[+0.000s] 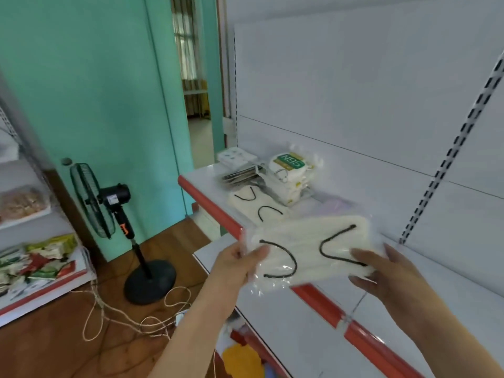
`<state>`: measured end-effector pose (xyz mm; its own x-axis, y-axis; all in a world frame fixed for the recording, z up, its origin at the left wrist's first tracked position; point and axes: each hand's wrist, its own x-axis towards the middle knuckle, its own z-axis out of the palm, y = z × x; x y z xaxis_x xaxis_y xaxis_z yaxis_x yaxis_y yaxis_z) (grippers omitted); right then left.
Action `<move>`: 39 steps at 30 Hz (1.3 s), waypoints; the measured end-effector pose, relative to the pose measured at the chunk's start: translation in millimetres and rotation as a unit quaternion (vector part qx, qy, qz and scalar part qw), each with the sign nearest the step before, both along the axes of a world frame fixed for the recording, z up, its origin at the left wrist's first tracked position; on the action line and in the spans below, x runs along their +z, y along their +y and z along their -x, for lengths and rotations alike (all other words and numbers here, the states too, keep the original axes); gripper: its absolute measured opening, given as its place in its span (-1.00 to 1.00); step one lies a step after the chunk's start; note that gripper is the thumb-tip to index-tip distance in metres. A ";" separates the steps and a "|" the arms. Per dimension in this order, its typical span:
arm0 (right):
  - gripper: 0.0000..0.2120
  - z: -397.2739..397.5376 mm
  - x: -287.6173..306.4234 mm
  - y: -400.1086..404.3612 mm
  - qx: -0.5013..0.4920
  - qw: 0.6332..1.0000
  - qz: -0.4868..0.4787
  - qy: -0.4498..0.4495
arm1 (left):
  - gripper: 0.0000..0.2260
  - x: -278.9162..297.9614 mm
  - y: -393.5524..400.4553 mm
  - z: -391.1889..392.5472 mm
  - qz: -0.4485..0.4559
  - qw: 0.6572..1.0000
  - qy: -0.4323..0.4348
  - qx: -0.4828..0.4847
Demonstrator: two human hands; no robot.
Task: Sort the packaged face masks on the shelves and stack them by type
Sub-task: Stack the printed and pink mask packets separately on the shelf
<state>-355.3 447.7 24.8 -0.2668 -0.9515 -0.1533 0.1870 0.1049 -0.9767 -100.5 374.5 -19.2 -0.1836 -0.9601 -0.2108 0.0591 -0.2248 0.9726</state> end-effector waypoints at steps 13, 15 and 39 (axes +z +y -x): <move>-0.23 -75.6 -35.7 -167.9 -0.052 0.899 -0.077 0.428 | -0.56 0.7 -247.8 -11.9 0.318 0.856 -0.403 0.065; -0.20 -85.0 -46.0 -175.4 -0.052 0.797 -0.091 0.595 | -0.56 -19.3 -249.5 -11.9 0.395 0.802 -0.448 0.012; -0.23 -8.3 -37.5 -20.5 -0.430 0.729 -0.164 0.506 | -0.55 -21.9 -94.3 129.0 0.520 0.776 -0.103 -0.341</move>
<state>-347.0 427.2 -12.7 -0.8775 -0.3228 0.3546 -0.4787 0.6332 -0.6082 -229.6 280.2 -41.2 -0.7895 -0.3248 0.5207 0.0901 0.7780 0.6218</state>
